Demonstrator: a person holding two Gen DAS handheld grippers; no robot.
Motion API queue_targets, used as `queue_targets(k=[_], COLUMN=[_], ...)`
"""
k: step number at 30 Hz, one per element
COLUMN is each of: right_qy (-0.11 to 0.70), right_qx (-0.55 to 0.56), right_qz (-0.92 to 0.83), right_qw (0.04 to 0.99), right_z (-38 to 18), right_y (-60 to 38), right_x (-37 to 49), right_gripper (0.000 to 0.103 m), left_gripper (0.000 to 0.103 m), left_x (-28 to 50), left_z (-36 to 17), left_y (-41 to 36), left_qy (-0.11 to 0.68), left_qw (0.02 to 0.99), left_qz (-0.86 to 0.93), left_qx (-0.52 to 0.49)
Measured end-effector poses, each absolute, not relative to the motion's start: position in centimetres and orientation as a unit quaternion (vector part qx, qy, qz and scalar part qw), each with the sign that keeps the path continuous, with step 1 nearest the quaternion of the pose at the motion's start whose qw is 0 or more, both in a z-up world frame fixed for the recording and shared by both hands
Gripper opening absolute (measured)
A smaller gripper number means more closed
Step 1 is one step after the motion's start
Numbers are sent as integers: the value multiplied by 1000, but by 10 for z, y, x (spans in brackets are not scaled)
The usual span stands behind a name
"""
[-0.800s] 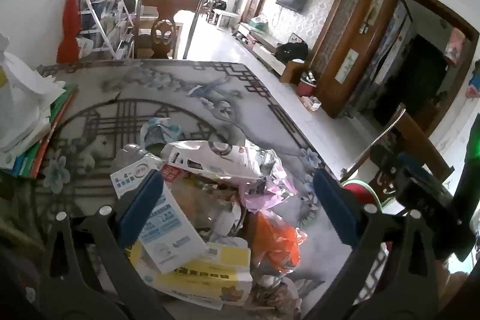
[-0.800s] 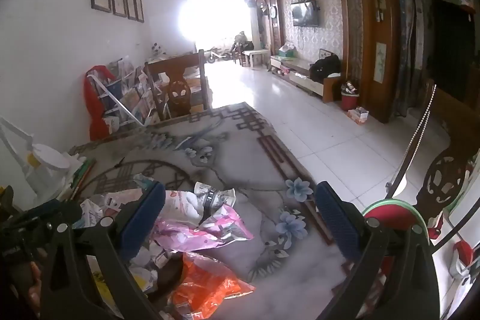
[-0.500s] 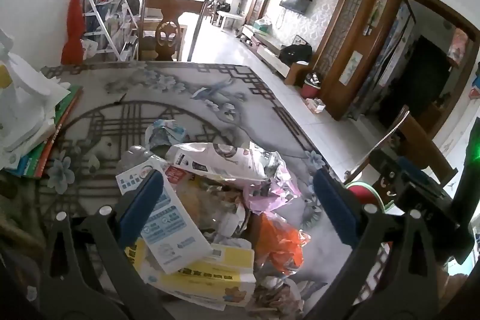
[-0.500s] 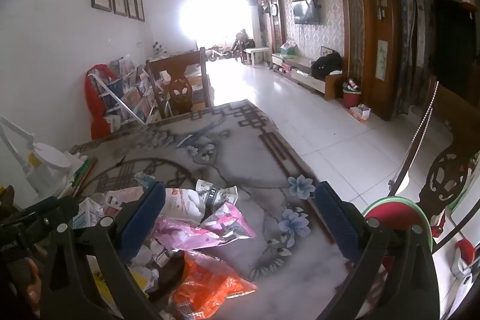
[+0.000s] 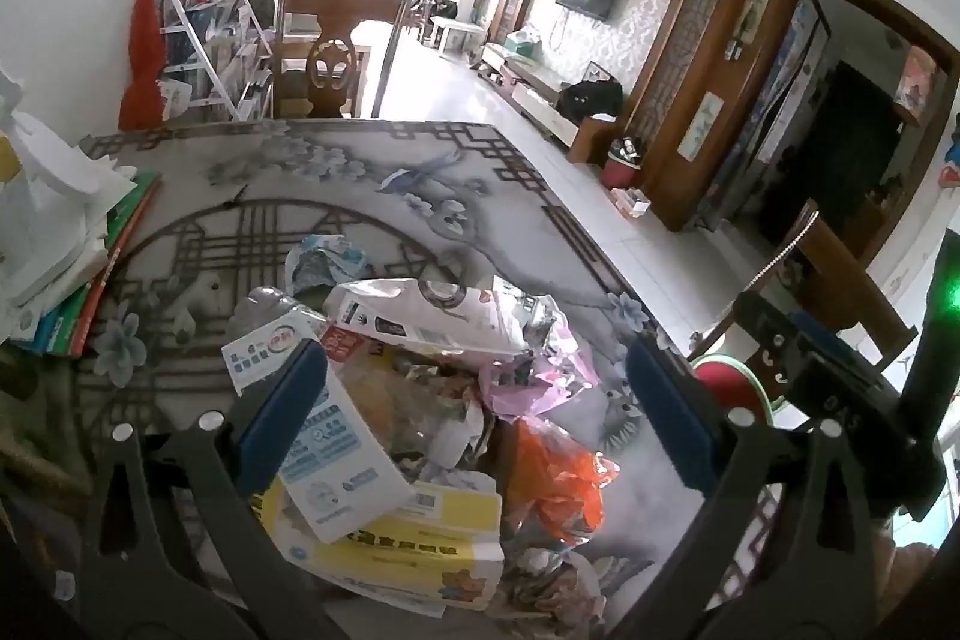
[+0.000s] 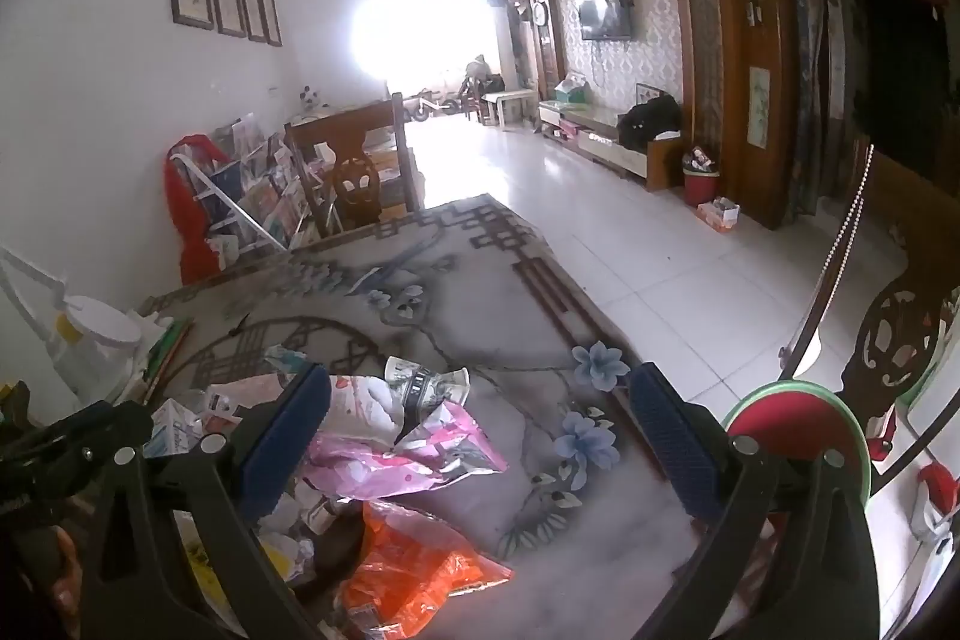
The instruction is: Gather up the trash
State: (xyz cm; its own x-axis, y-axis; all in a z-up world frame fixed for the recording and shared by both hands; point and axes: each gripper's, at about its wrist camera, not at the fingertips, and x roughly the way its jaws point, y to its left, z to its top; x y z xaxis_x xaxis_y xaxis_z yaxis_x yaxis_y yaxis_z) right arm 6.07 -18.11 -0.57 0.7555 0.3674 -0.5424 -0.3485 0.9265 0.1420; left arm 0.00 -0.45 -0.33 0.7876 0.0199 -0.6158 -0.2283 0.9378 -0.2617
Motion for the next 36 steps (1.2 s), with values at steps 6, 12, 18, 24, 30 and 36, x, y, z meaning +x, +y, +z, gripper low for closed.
queue_targets(k=[6, 12, 18, 24, 30, 36], right_qy=[294, 296, 295, 296, 294, 293], right_qx=[23, 25, 25, 25, 23, 20], right_qz=[191, 190, 191, 191, 189, 182], right_qw=[936, 936, 936, 936, 937, 938], right_z=[-6, -7, -8, -8, -10, -9], right_y=[-186, -187, -188, -189, -189, -191], right_x=[62, 62, 63, 63, 64, 61], right_gripper=[96, 96, 96, 96, 96, 96], left_gripper=[98, 98, 98, 98, 98, 98], left_x=[1, -1, -1, 1, 1, 1], left_z=[-3, -2, -5, -4, -2, -5], left_y=[-9, -9, -10, -12, -12, -11], left_qy=[321, 320, 320, 319, 314, 317], left_qw=[931, 931, 931, 931, 935, 932], left_qz=[69, 66, 66, 66, 60, 58], left_qx=[-160, -165, -163, -164, -156, -165])
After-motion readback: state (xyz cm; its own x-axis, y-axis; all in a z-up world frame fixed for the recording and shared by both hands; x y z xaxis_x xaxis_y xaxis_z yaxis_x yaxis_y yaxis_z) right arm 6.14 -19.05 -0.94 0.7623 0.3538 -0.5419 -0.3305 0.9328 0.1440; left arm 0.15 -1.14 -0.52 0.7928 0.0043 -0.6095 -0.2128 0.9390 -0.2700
